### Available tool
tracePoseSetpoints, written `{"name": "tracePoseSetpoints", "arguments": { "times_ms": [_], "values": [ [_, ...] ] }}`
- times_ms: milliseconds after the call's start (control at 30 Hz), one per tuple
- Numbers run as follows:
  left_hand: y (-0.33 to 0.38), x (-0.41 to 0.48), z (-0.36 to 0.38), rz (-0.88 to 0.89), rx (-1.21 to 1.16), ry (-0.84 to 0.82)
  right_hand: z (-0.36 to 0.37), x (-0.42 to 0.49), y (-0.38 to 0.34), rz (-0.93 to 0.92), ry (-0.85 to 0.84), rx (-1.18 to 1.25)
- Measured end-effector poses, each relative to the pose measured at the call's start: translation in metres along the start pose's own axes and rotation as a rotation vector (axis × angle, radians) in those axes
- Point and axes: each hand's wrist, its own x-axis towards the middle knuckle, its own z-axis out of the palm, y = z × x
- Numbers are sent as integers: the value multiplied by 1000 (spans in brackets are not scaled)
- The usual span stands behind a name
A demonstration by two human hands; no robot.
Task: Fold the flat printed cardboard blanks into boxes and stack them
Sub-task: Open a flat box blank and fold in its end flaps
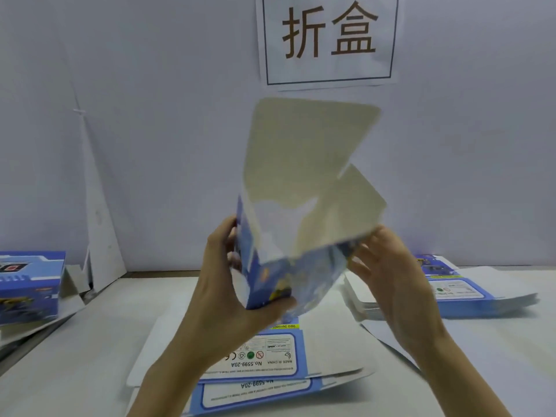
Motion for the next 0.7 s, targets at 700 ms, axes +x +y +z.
{"name": "tracePoseSetpoints", "arguments": {
  "times_ms": [700],
  "values": [
    [-12,-2,-1,102,108,-144,-18,-1,2,624,-336,355]
  ]
}}
